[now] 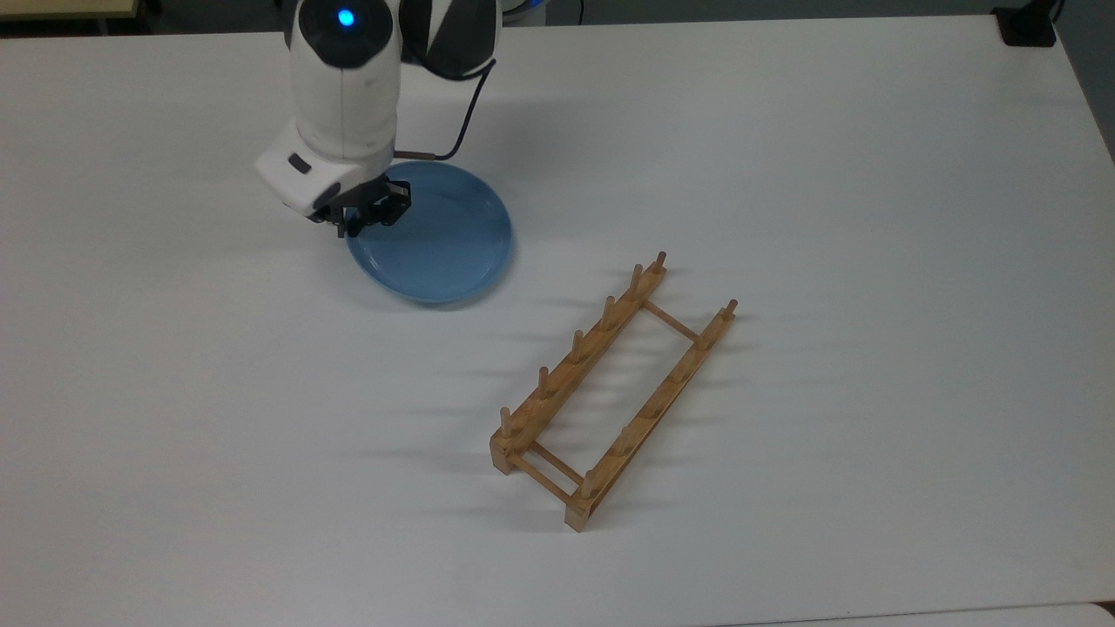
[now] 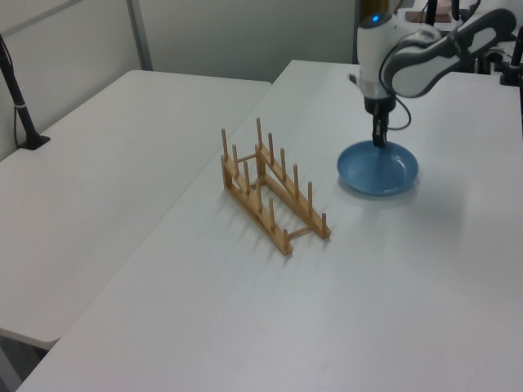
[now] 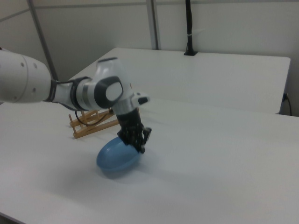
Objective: Place plate in plate rack
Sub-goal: 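Lift the plate upright and carry it over the wooden rack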
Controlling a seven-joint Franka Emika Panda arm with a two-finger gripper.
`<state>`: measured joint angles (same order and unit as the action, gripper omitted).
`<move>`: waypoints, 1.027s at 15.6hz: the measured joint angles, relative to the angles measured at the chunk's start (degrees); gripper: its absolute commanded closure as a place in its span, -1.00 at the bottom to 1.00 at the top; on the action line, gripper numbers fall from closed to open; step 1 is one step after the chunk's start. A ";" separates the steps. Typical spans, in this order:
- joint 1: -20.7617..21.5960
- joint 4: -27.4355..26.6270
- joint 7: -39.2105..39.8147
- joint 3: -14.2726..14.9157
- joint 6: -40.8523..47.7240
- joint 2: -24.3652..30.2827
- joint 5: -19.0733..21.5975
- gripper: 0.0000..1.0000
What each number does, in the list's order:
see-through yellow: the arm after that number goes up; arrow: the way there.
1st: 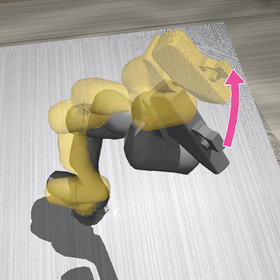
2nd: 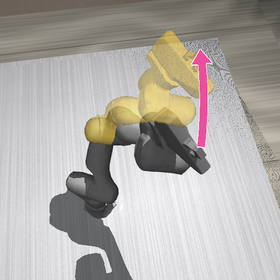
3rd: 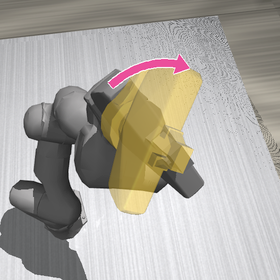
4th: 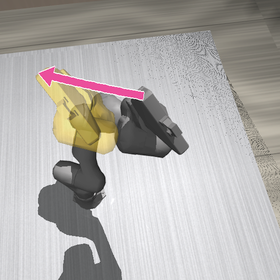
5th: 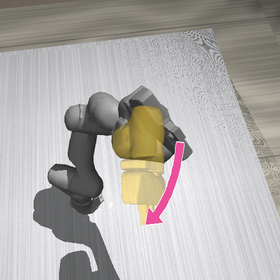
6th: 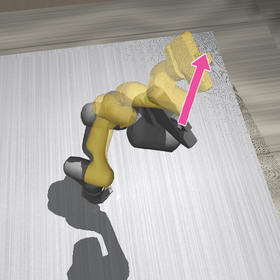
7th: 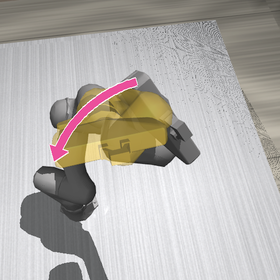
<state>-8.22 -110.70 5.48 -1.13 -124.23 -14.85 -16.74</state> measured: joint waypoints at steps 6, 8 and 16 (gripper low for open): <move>0.03 6.29 -0.01 -0.01 1.57 4.11 0.71 1.00; 0.06 9.52 -0.01 -0.33 1.59 4.46 3.74 1.00; 0.27 19.64 -4.06 -5.10 1.65 6.40 5.72 1.00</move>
<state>-7.96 -91.06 1.41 -6.23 -122.58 -8.46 -11.02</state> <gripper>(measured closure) 0.912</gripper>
